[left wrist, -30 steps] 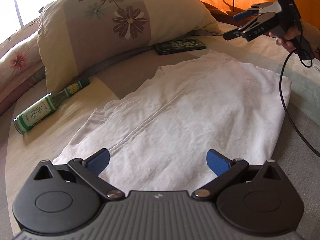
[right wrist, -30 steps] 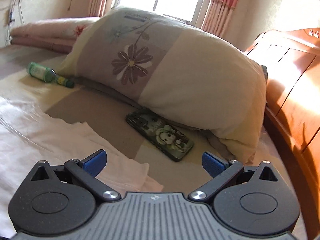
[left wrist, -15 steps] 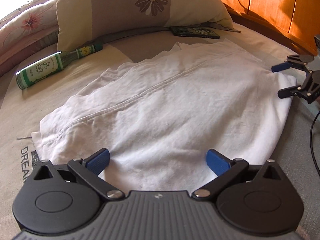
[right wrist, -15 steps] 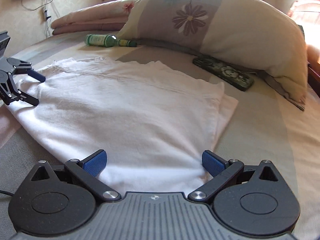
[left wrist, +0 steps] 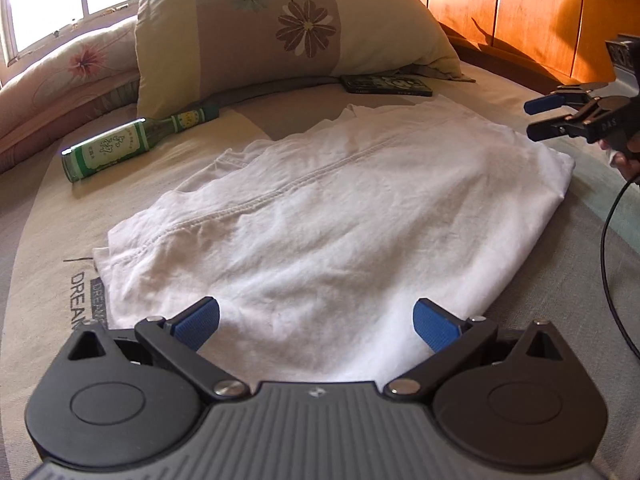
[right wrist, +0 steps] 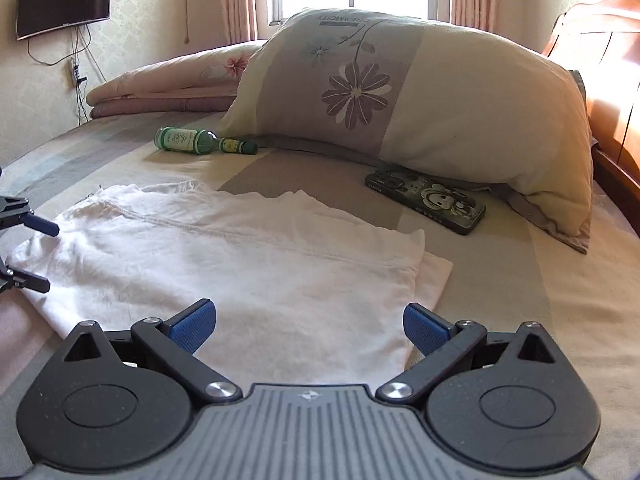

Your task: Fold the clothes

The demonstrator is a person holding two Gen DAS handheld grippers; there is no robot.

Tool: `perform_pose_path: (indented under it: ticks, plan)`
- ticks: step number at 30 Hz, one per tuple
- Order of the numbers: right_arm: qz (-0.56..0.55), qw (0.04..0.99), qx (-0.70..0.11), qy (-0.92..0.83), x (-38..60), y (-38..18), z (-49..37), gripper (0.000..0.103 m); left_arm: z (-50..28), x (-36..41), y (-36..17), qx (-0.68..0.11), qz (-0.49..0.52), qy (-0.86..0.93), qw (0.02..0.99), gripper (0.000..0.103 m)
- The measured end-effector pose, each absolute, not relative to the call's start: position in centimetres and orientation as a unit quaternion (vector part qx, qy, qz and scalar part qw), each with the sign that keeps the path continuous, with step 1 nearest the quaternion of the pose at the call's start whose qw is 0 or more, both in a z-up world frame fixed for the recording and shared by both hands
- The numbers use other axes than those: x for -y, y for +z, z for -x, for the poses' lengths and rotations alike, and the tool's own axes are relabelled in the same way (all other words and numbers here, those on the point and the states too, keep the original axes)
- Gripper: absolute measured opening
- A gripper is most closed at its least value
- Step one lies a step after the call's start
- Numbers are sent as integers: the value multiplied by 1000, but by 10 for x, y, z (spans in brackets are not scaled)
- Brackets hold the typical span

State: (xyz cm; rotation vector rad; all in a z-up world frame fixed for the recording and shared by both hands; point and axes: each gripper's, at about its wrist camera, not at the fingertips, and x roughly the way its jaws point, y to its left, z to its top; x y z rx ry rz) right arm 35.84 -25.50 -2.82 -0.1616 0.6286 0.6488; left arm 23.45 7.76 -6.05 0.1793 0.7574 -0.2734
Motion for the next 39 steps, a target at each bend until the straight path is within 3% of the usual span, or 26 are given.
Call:
perform_pose_path:
  ticks: [13,22,33,39]
  plan:
    - [19,888,-360,285,263,-58,-392,97,-313,-144,-72,-374,76,-62,922,102]
    - [38,887,-315,334,242,-40,-368,97,-313,-123,-56,-370,74,-95,921,102]
    - [71,879,-355,311,269,-67,-296,98,-206,-95,-73,-391,27,-94,915,102]
    - [83,878,-350,314,247,-47,-294,98,-210,-88,-57,-387,43,-90,917,102]
